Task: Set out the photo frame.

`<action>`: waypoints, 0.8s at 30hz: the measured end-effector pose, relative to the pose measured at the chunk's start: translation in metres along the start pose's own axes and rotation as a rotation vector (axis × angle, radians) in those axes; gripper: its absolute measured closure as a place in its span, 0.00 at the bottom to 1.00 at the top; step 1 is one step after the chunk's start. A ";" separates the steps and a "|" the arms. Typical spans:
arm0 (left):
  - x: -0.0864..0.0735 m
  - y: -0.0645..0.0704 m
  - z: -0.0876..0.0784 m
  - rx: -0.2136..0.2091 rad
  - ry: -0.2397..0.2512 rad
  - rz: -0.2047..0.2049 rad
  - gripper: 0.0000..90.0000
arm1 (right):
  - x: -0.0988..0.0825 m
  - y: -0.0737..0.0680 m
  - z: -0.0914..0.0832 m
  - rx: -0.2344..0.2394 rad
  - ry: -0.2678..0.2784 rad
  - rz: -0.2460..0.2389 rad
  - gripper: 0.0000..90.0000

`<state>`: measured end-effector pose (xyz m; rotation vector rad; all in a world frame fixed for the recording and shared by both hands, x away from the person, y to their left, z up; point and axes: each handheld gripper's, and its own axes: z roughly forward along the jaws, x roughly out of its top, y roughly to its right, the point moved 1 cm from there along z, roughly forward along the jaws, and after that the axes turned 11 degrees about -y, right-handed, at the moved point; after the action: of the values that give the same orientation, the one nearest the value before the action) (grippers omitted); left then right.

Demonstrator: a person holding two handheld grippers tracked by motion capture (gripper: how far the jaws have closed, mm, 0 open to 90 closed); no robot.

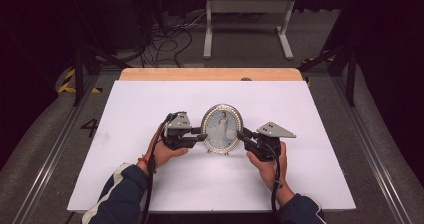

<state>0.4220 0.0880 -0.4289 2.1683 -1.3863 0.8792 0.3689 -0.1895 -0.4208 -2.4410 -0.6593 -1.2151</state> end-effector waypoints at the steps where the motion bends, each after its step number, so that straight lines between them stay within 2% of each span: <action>1: 0.000 0.000 0.000 0.001 0.001 -0.001 0.77 | 0.000 0.000 0.000 0.003 0.002 -0.003 0.84; 12: -0.004 0.004 0.000 -0.003 0.018 -0.018 0.76 | -0.001 -0.001 0.001 0.002 -0.004 -0.018 0.82; 24: -0.007 0.008 -0.001 0.022 0.004 -0.011 0.76 | 0.000 -0.002 0.004 -0.003 -0.011 -0.039 0.82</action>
<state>0.4122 0.0898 -0.4334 2.1876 -1.3675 0.8985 0.3706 -0.1854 -0.4230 -2.4500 -0.7124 -1.2185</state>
